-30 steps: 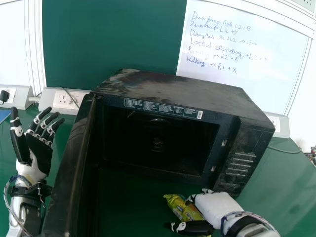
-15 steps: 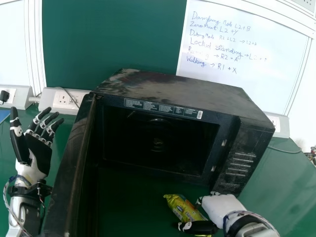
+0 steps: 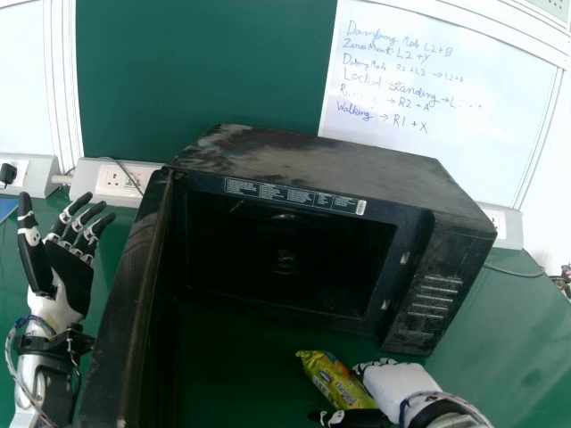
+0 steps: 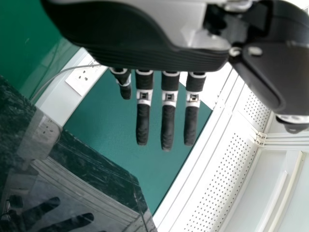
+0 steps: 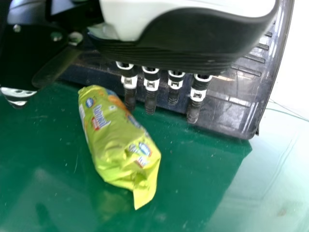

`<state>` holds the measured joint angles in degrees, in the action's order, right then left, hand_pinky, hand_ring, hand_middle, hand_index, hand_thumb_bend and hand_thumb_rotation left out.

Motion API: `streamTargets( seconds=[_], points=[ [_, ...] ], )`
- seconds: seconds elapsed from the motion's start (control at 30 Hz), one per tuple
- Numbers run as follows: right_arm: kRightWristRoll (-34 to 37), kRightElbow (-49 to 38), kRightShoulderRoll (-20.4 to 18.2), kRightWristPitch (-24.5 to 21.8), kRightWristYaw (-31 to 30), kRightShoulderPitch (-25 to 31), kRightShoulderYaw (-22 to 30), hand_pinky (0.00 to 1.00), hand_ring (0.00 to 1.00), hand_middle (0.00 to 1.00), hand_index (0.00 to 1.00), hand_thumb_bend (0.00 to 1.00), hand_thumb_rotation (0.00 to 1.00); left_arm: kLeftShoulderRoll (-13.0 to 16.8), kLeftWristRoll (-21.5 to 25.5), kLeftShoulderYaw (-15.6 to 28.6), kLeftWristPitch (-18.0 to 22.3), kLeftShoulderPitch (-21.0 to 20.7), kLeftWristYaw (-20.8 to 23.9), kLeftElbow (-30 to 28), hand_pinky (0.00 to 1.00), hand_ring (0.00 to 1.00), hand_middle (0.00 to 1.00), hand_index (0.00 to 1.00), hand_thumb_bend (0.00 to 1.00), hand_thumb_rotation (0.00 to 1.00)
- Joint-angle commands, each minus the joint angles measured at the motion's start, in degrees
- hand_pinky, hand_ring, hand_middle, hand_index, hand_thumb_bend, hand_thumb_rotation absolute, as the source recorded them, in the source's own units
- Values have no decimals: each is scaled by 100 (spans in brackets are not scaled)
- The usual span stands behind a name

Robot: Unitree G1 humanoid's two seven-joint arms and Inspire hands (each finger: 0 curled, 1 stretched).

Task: Put biscuit inside oven

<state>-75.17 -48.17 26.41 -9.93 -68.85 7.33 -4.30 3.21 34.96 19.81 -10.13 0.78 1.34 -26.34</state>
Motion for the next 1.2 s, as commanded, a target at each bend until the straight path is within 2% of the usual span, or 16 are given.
streamTargets(
  seconds=[0.0,0.13,0.37,0.53,0.7,0.83,1.0,1.17],
  points=[
    [-73,12,-74,103,176,95,8,92,98,100,95,100,39,50,33,5,-30,-49,-19,-32,67,65,65,67,82,49],
    [-202,74,-159,205,323,166,-17,95,100,100,98,100,39,54,38,23,-11,-54,-30,-12,67,65,64,65,81,50],
    [-490,249,-157,487,428,124,-62,98,99,99,96,100,43,50,51,28,-35,-89,3,7,66,64,63,64,84,48],
    [-604,393,-141,653,511,61,-68,98,98,99,96,100,43,46,18,0,-83,-88,74,-73,66,64,63,63,83,48],
    [-613,540,-203,689,578,-6,-71,97,96,98,95,100,40,77,56,-1,-104,-64,35,-128,67,64,63,64,81,50],
    [-798,584,-149,821,546,-72,-163,95,96,98,96,100,41,101,87,9,-122,-62,16,-149,67,65,64,64,83,50],
    [-943,686,-217,878,692,-38,-253,91,94,96,94,100,37,103,100,-5,-131,-75,28,-172,67,64,64,64,81,50],
    [-1012,824,-270,909,822,-23,-346,95,96,96,94,100,39,85,62,-20,-215,-100,160,-235,65,63,62,63,83,48]
  ],
)
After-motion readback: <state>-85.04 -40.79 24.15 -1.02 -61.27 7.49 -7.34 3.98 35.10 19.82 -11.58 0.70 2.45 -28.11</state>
